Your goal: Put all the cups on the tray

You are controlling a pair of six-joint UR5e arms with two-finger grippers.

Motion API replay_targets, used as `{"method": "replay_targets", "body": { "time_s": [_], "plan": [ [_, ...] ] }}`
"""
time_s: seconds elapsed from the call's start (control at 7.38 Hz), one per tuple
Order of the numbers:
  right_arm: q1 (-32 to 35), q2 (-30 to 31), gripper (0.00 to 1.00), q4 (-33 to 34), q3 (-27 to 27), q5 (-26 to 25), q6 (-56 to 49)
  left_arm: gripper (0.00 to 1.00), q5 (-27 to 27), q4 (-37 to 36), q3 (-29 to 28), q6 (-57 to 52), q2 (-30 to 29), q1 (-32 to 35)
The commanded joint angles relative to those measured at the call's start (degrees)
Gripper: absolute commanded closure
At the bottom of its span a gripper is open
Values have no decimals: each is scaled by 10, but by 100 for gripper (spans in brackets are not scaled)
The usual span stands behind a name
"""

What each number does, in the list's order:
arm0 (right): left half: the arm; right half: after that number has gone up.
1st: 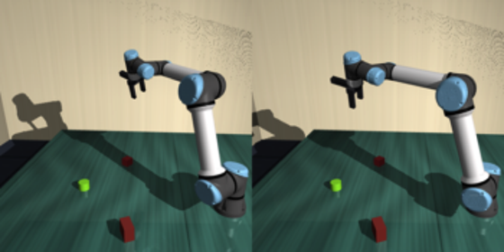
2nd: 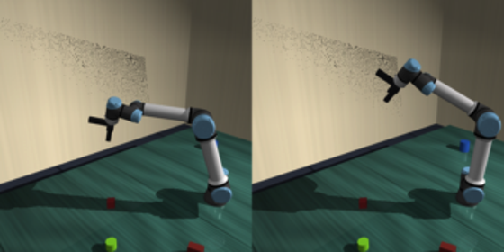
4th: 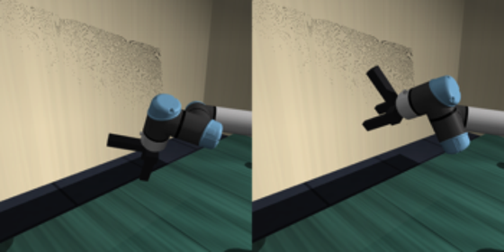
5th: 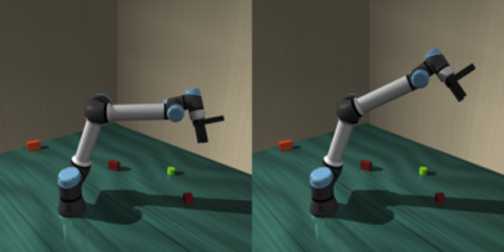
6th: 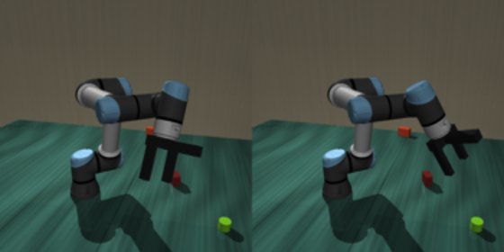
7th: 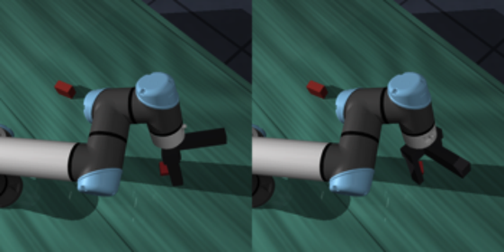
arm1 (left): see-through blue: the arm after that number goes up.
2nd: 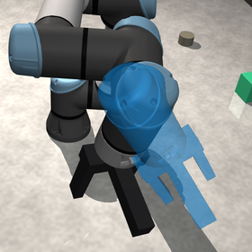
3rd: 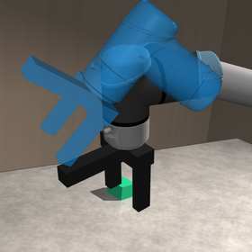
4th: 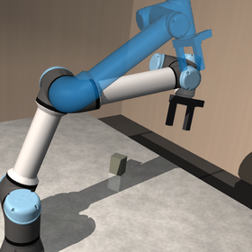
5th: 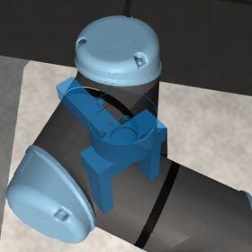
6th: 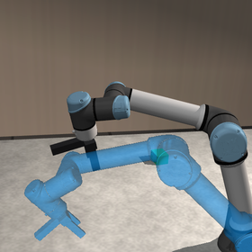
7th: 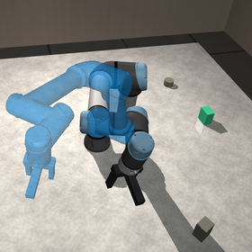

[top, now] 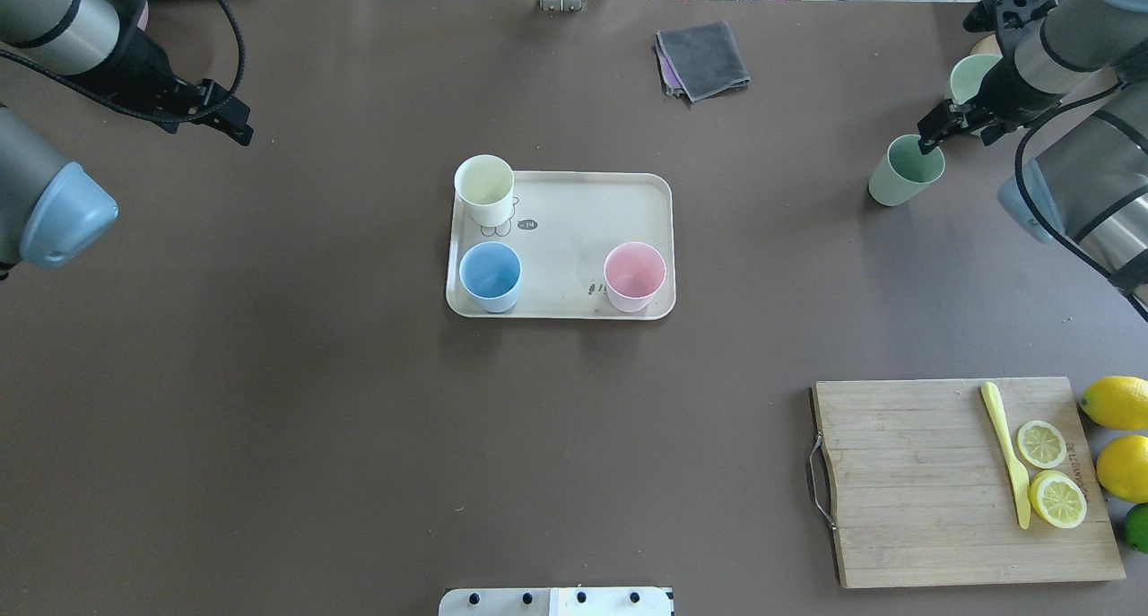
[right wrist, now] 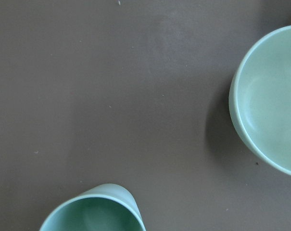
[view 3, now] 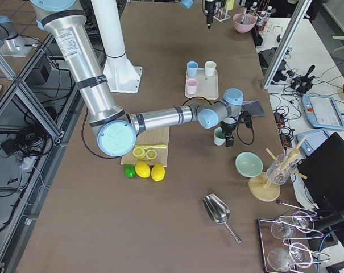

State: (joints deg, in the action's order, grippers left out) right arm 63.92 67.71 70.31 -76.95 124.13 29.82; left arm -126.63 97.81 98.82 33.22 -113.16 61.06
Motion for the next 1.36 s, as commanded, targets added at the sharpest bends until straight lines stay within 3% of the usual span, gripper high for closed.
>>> {"method": "replay_targets", "body": {
  "time_s": [0.0,0.14,0.27,0.81,1.22],
  "plan": [
    [-24,8,36,-25,9,-25,30,2,0,0,1,-13,7,5],
    [-30,12,83,-26,8,-24,31,2,0,0,1,-13,7,5],
    [-34,12,100,-26,7,-23,32,2,0,0,1,-13,7,5],
    [-48,-24,100,-20,-39,-15,148,2,0,1,0,-13,7,5],
    [-144,-129,100,-12,-35,-47,389,2,-2,8,1,-12,21,5]
  ]
}}
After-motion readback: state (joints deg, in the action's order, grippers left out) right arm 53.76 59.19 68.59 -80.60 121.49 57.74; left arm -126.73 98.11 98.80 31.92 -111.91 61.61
